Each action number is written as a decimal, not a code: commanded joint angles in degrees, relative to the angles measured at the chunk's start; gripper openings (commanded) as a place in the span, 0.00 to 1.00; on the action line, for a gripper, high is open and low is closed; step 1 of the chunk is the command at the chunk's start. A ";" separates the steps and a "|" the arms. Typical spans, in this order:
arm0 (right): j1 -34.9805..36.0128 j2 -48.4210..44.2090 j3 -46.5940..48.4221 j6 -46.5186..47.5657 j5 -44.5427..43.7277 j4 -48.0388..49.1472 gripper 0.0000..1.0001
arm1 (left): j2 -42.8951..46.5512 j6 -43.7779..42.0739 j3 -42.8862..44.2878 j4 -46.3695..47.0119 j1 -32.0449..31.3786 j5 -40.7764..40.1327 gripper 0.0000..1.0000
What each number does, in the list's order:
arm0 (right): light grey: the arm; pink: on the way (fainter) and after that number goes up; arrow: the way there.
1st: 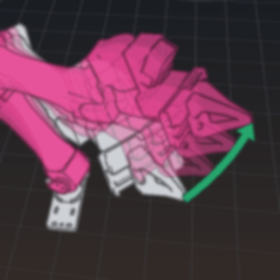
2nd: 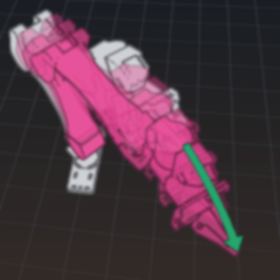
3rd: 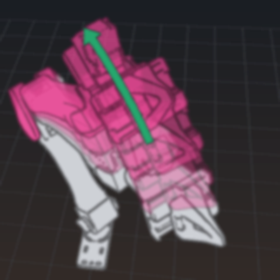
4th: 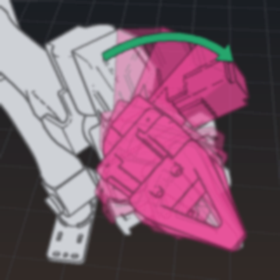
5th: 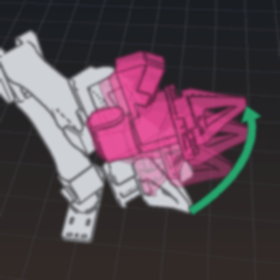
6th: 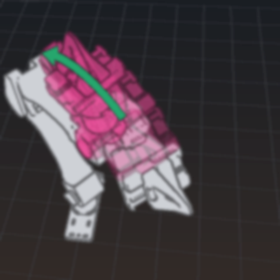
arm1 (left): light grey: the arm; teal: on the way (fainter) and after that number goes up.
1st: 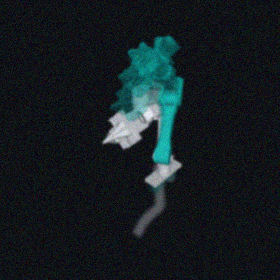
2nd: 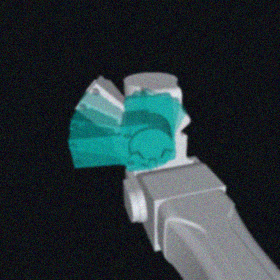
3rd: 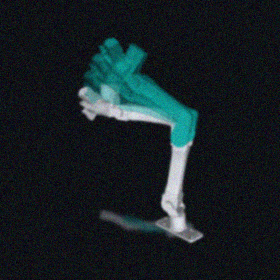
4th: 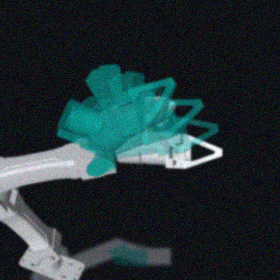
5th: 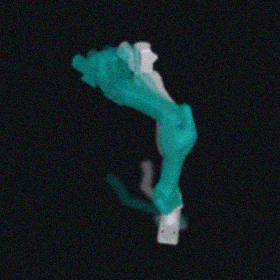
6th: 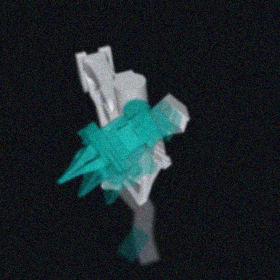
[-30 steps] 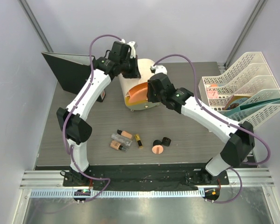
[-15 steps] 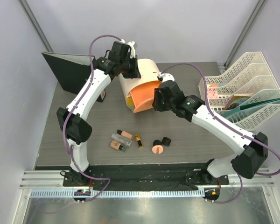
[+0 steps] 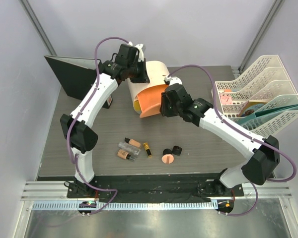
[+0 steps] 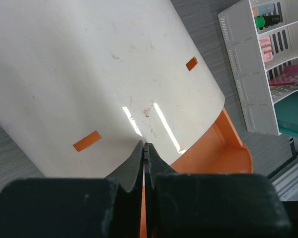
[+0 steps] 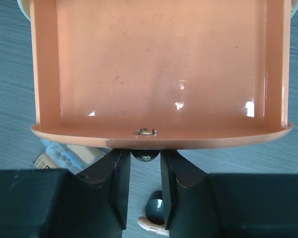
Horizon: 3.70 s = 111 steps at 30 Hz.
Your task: Organize the makeup
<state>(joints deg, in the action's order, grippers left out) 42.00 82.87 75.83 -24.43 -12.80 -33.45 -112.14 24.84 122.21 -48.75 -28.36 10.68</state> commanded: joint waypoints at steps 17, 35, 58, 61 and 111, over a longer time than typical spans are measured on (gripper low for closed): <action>-0.25 -1.74 1.42 -0.98 -4.16 0.67 0.69 | 0.25 -1.73 -1.45 -2.49 0.15 0.13 0.00; -0.16 -10.97 -1.30 2.10 -0.21 -9.16 0.79 | 12.02 -6.12 -2.76 -5.47 0.15 -7.60 0.00; 21.19 5.62 9.59 11.15 5.42 -16.38 0.78 | 38.48 -3.05 -49.69 -11.28 0.15 -10.32 0.36; 22.16 9.40 13.02 11.60 6.11 -15.95 0.77 | 41.03 -1.20 -54.09 -10.93 0.15 -7.79 0.35; -2.80 -2.10 19.79 7.73 1.99 -12.43 0.95 | 43.85 -80.91 -75.89 -7.77 -5.39 14.47 0.73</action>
<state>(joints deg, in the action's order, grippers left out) 39.77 80.68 95.74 -16.86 -12.01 -48.73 -64.38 -50.09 45.58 -54.43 -33.43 26.24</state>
